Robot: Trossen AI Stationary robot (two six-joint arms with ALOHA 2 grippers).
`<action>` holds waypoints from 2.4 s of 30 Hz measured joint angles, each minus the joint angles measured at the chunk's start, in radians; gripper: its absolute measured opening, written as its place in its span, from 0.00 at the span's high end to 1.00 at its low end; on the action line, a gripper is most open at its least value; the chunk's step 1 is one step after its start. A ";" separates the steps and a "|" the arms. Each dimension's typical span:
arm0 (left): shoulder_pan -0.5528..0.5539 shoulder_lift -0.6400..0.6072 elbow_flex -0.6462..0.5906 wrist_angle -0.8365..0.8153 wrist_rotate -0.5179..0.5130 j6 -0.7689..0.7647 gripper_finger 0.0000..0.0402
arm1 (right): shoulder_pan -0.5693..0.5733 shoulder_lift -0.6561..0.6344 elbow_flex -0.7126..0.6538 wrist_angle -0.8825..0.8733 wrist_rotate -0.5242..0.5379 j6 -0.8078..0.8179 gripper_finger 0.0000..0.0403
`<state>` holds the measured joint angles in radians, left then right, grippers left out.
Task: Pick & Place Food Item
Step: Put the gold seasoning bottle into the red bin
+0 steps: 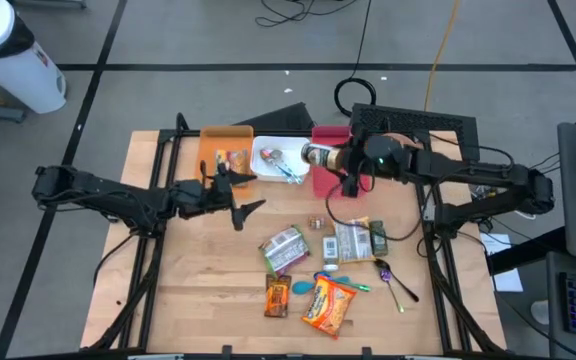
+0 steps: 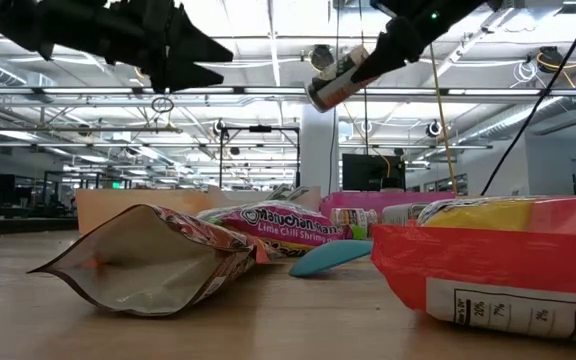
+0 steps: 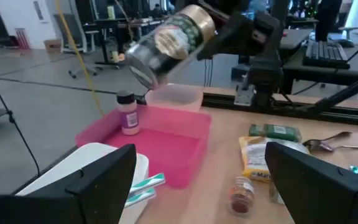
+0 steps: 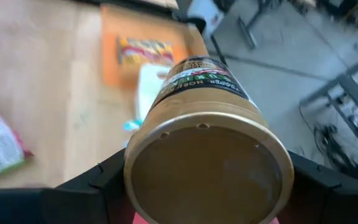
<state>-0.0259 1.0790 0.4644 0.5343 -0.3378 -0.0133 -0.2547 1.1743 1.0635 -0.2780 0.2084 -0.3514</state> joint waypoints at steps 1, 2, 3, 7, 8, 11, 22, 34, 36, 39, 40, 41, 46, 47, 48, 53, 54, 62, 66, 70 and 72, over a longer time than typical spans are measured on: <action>0.006 0.000 -0.006 0.010 0.000 -0.006 0.09 | -0.016 0.015 0.028 -0.034 0.000 -0.007 0.33; 0.010 -0.001 -0.006 0.017 0.000 -0.011 0.09 | -0.031 0.033 0.055 -0.069 0.000 -0.013 0.33; 0.017 -0.002 -0.006 0.018 0.001 -0.018 0.09 | -0.046 0.052 0.082 -0.100 0.000 -0.020 0.33; 0.028 -0.001 -0.006 0.015 0.000 -0.025 0.09 | -0.108 0.135 0.188 -0.195 -0.002 -0.056 0.33; 0.030 -0.002 -0.006 0.018 0.001 -0.027 0.09 | -0.124 0.158 0.213 -0.213 -0.003 -0.063 0.33; 0.031 -0.001 -0.005 0.016 0.029 -0.027 0.09 | -0.168 0.227 0.284 -0.285 -0.018 -0.086 0.33; 0.031 -0.001 -0.005 0.015 0.051 -0.025 0.09 | -0.305 0.445 0.439 -0.450 -0.083 -0.161 0.33; 0.033 -0.002 -0.006 0.006 0.052 -0.025 0.09 | -0.402 0.573 0.528 -0.729 -0.191 -0.129 0.33; 0.033 -0.002 -0.005 -0.003 0.051 -0.025 0.09 | -0.395 0.569 0.528 -0.762 -0.182 -0.129 0.33; 0.033 -0.002 -0.005 -0.018 0.052 -0.025 0.09 | -0.390 0.569 0.528 -0.807 -0.157 -0.113 0.33; 0.033 -0.002 -0.005 -0.023 0.052 -0.026 0.09 | -0.391 0.570 0.528 -0.826 -0.155 -0.105 0.33; 0.033 -0.002 -0.005 -0.027 0.052 -0.032 0.09 | -0.393 0.570 0.528 -0.848 -0.157 -0.098 0.33; 0.033 -0.002 -0.005 -0.044 0.052 -0.043 0.09 | -0.412 0.569 0.528 -0.895 -0.161 -0.069 0.33; 0.033 -0.002 -0.005 -0.044 0.052 -0.046 0.09 | -0.420 0.569 0.528 -0.893 -0.161 -0.064 0.33; 0.033 -0.002 -0.005 -0.045 0.052 -0.048 0.09 | -0.429 0.569 0.528 -0.892 -0.163 -0.058 0.33; 0.033 -0.002 -0.005 -0.051 0.052 -0.048 0.09 | -0.493 0.569 0.528 -0.907 -0.237 -0.004 0.33; 0.033 -0.002 -0.005 -0.055 0.052 -0.048 0.09 | -0.503 0.569 0.528 -0.914 -0.239 0.010 0.33; 0.033 -0.002 -0.005 -0.067 0.052 -0.053 0.09 | -0.588 0.569 0.527 -0.928 -0.334 0.108 0.33; 0.033 -0.002 -0.005 -0.067 0.052 -0.053 0.09 | -0.611 0.581 0.527 -0.915 -0.343 0.134 0.33; 0.033 -0.002 -0.005 -0.066 0.052 -0.048 0.09 | -0.619 0.598 0.527 -0.921 -0.343 0.151 0.33; 0.033 -0.002 -0.005 -0.061 0.051 -0.048 0.09 | -0.613 0.612 0.527 -0.920 -0.339 0.152 0.33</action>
<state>0.0071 1.0771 0.4591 0.4733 -0.2864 -0.0613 -0.8675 1.7866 1.5905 -1.1976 -0.1307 -0.1992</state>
